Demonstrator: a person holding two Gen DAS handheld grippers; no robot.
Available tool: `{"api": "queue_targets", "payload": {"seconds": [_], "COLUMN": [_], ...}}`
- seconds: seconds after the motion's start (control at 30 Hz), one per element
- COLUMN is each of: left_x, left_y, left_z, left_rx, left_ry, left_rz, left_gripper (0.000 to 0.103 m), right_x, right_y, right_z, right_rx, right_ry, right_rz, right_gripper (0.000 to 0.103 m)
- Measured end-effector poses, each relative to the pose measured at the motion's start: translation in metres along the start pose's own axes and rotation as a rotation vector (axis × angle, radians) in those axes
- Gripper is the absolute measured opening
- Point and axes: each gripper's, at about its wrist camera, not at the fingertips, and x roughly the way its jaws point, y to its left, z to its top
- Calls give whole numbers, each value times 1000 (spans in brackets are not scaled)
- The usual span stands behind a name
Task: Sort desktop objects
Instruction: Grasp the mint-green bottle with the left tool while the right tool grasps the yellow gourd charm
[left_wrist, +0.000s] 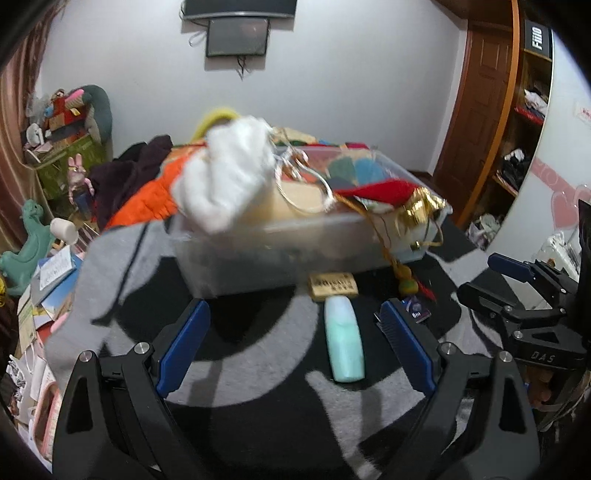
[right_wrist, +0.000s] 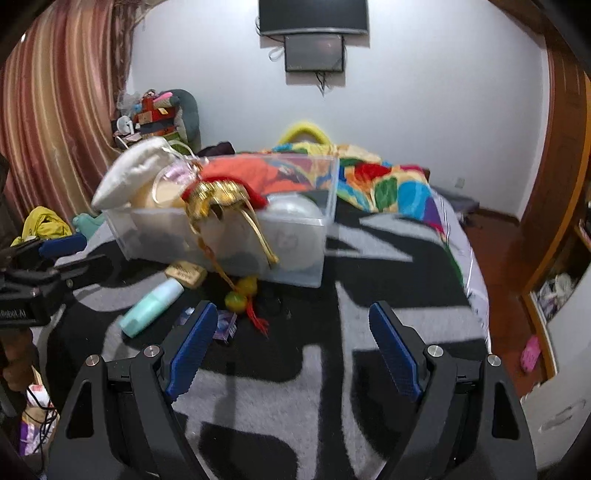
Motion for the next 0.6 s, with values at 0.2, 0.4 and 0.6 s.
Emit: {"api": "queue_targets", "payload": {"seconds": [0.2, 0.4, 0.6], "left_x": [18, 26, 36], "left_y": [-12, -19, -19], "left_z": [-1, -4, -8], "left_rx": [26, 42, 34], "left_ry": [49, 74, 94], "left_rz": [-10, -17, -22], "left_gripper": [74, 61, 56], "right_x": [4, 14, 29], "right_y": [-12, -10, 7], "right_z": [-2, 4, 8], "right_rx": [29, 46, 16], "right_ry": [4, 21, 53], "right_rz": [1, 79, 115], "right_gripper": [82, 82, 81]}}
